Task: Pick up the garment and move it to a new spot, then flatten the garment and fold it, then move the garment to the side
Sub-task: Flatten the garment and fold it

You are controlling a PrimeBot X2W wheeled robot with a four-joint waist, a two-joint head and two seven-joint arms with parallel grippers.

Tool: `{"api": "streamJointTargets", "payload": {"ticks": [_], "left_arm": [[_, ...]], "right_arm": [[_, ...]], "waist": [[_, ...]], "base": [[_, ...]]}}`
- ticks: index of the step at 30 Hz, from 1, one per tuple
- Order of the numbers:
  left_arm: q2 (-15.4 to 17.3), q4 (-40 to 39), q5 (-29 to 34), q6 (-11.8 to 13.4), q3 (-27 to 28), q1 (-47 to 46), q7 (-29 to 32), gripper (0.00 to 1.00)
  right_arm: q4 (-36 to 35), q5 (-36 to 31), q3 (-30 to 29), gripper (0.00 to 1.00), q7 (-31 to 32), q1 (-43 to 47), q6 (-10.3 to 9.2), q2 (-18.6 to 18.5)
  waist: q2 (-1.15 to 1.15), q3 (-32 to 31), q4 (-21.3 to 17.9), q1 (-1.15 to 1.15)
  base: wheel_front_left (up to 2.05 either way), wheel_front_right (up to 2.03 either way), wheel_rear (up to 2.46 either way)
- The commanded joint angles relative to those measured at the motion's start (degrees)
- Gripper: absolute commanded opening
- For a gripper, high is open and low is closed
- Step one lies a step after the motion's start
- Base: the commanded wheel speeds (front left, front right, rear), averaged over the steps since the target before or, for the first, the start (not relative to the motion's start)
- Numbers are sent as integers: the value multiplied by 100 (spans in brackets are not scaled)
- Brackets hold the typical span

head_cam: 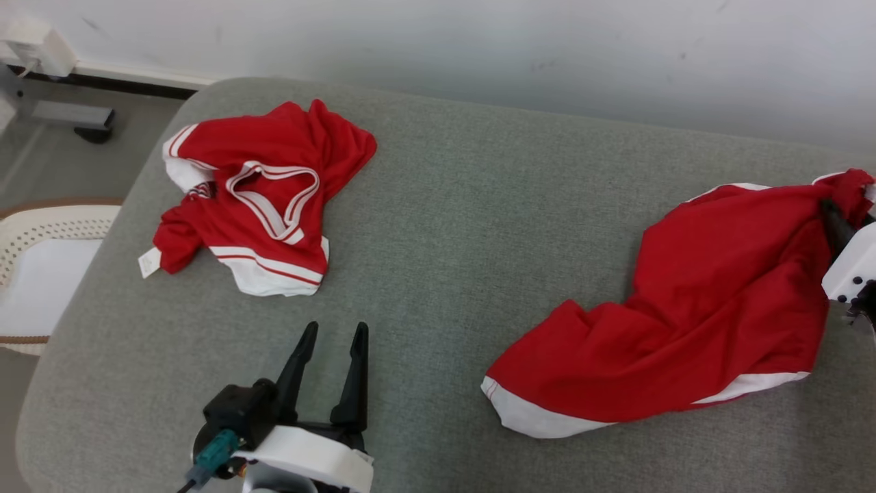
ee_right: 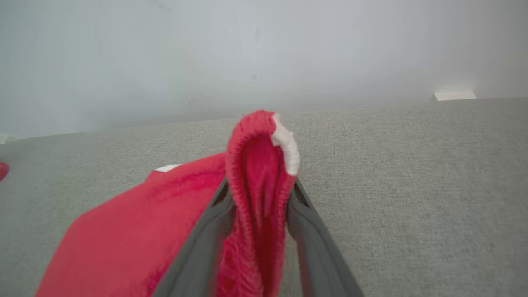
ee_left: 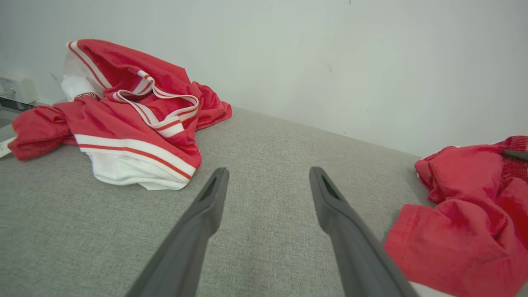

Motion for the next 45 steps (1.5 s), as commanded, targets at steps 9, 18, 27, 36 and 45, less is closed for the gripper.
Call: {"api": "streamJointTargets", "payload": {"ticks": [9,18,27,36,45], "left_arm": [[22,114,46,10,41,107,-11,100],[24,112,207,-61,464,376,-11,100],[24,-102,153,-45,738,580,-9,100],[24,-201,107,-45,835,963,-8,100],[23,-169,191,-111,754,1032,-8,100]], "right_arm": [[340,41,334,100,-694,198,-13,185],[-776,223,866,100,-1718,1037,-13,306],[-2149,291,771,100,-2556,2816,-13,311],[-3659,-693,-105,100,-2578,4429,-13,844],[-4233,-1155,-245,100,-2579,4717,-13,1194]], "waist": [[0,-472,-285,-1],[0,-1074,-1033,-1],[0,-1288,-1439,-1],[0,-1383,-1551,-1],[0,-1298,-1429,-1]], "base": [[0,0,0],[0,0,0],[0,0,0],[0,0,0],[0,0,0]]}}
